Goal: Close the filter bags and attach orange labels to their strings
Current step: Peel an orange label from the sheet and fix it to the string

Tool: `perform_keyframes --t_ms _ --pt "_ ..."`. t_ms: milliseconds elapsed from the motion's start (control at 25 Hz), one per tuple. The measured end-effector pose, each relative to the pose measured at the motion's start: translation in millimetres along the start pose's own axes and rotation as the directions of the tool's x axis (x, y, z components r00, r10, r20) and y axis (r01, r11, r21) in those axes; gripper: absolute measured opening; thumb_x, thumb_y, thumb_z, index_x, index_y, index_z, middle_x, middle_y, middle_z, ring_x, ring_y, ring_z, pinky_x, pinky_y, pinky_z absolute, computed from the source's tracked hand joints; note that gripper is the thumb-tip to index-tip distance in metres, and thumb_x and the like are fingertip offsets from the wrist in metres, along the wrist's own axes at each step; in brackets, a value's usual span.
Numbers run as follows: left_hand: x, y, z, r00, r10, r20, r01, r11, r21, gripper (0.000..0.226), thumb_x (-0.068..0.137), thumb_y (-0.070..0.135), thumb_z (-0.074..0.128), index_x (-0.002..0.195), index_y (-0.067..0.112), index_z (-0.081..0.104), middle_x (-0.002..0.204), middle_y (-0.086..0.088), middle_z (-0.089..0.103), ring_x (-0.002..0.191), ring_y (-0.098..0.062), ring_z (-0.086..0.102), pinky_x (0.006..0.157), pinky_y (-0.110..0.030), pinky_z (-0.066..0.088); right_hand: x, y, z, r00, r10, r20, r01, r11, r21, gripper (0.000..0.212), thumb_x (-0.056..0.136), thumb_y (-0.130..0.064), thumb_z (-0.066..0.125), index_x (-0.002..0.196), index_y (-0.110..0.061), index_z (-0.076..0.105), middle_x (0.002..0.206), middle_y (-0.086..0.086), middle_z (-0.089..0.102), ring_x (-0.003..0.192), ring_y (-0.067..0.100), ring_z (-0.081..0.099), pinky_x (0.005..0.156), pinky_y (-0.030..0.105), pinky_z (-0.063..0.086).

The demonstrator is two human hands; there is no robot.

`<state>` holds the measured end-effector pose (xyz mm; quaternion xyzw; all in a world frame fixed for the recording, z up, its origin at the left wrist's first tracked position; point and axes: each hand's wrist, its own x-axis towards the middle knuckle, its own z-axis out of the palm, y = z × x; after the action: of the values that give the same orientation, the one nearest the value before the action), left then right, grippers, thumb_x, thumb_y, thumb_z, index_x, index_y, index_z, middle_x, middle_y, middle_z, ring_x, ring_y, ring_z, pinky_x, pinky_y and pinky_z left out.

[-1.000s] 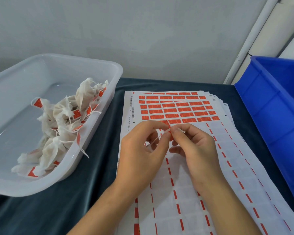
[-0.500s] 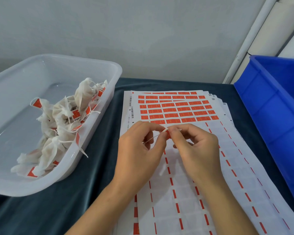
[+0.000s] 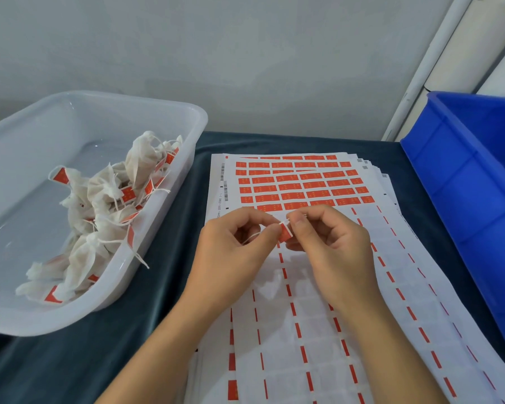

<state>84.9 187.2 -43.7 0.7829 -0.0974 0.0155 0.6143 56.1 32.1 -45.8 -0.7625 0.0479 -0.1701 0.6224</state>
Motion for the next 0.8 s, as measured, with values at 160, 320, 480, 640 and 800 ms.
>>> perform_keyframes --t_ms 160,320,480,640,800 --pt "1.8 0.7 -1.1 0.999 -0.034 0.034 0.034 0.999 -0.004 0.009 0.093 0.032 0.074 0.086 0.034 0.079 0.082 0.013 0.075 0.074 -0.006 0.069 0.066 -0.008 0.05 -0.1 -0.9 -1.7 1.0 0.014 0.016 -0.015 0.999 0.036 0.008 0.097 -0.035 0.067 0.095 -0.034 0.074 0.088 -0.017 0.076 0.087 0.006 0.075 0.07 0.013 0.058" --pt "2.1 1.4 -0.8 0.998 -0.04 0.043 0.041 0.999 -0.014 0.009 0.093 0.031 0.074 0.086 0.034 0.079 0.083 0.015 0.076 0.076 -0.003 0.07 0.066 -0.007 0.05 0.2 -1.2 -0.5 1.0 0.025 0.013 -0.026 0.999 0.043 0.007 0.097 -0.036 0.067 0.094 -0.035 0.074 0.087 -0.019 0.076 0.085 0.004 0.075 0.066 0.01 0.056" --pt "2.4 1.4 -0.4 0.998 -0.045 0.038 0.045 0.999 -0.013 0.009 0.093 0.032 0.075 0.086 0.034 0.079 0.086 0.017 0.076 0.081 -0.002 0.071 0.066 -0.006 0.05 0.1 -1.2 -1.1 0.999 0.035 0.017 -0.036 0.998 0.054 0.008 0.097 -0.036 0.067 0.094 -0.034 0.074 0.086 -0.018 0.076 0.084 0.004 0.075 0.066 0.01 0.055" --pt "2.9 -0.1 -0.2 0.998 -0.05 0.031 0.051 0.998 -0.024 0.009 0.093 0.035 0.074 0.086 0.035 0.079 0.085 0.014 0.077 0.08 -0.006 0.072 0.067 -0.007 0.051 0.8 -1.2 -0.9 0.999 0.047 0.018 -0.048 0.997 0.065 0.009 0.096 -0.038 0.067 0.096 -0.033 0.074 0.087 -0.018 0.076 0.083 0.004 0.075 0.066 0.01 0.055" --pt "3.3 -0.8 1.0 0.999 -0.048 0.023 0.049 0.998 -0.025 0.009 0.093 0.035 0.074 0.086 0.034 0.079 0.087 0.016 0.077 0.083 -0.005 0.072 0.066 -0.006 0.051 0.5 -0.6 -0.4 0.999 0.049 0.014 -0.049 0.997 0.063 0.008 0.096 -0.038 0.067 0.095 -0.034 0.074 0.087 -0.019 0.076 0.084 0.004 0.075 0.065 0.009 0.055"
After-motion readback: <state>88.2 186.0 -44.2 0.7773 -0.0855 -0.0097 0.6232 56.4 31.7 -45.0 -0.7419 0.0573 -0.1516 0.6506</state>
